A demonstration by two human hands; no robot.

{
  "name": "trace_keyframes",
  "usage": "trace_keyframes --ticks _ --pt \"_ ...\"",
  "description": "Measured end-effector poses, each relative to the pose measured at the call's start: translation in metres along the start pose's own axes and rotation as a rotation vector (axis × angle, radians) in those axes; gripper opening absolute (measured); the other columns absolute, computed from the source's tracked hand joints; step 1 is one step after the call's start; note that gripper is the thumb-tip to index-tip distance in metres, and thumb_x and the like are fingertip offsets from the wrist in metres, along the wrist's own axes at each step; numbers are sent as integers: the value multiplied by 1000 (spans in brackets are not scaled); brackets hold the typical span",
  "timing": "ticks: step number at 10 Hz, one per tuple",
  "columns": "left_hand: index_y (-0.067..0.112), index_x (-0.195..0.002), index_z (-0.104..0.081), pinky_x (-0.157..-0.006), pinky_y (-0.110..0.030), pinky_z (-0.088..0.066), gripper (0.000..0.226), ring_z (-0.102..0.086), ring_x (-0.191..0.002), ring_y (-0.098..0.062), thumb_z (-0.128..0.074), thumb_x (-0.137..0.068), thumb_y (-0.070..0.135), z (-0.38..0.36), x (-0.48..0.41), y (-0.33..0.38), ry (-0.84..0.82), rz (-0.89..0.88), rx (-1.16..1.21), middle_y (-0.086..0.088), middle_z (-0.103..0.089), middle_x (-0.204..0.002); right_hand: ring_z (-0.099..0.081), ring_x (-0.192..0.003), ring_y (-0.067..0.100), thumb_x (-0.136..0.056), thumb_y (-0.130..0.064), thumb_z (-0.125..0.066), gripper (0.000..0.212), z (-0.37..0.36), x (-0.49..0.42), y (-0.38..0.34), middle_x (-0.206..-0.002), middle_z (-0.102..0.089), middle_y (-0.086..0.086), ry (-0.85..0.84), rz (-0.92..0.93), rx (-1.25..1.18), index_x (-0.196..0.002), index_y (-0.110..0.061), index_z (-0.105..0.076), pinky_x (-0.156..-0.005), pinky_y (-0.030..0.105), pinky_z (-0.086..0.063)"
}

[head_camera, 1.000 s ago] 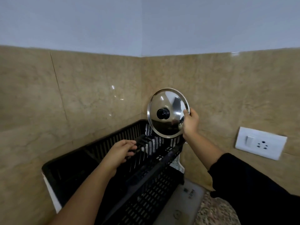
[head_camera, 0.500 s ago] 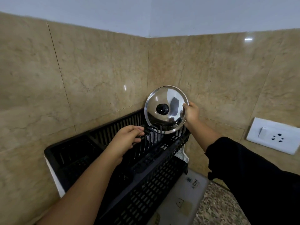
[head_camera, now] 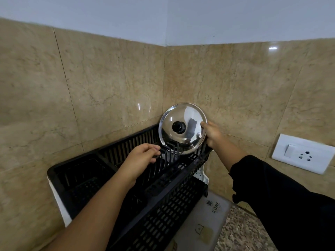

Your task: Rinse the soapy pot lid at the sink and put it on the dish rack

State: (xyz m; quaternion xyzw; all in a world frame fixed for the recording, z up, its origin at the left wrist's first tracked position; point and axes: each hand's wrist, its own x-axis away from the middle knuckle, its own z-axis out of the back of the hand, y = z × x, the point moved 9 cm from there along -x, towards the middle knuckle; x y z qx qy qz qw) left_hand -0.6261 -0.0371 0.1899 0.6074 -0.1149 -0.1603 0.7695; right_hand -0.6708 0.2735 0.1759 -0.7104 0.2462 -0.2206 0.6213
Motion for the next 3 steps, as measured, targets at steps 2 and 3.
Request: trace_keyframes --ticks 2,3 --pt "23 -109 -64 -65 -19 -37 21 -60 -99 -10 -48 -95 23 2 2 3 10 -4 11 7 -66 -108 -62 -87 26 -91 -21 -63 28 8 13 -9 -88 -64 7 7 14 138 -110 -1 -61 -86 39 -56" --pt "27 -104 -64 -75 -26 -41 18 -62 -100 -13 -50 -93 24 17 9 7 111 1 92 7 -68 -107 -60 -67 17 -90 -11 -60 15 27 42 -20 -81 -65 8 79 83 237 -100 -1 -65 -52 24 -49"
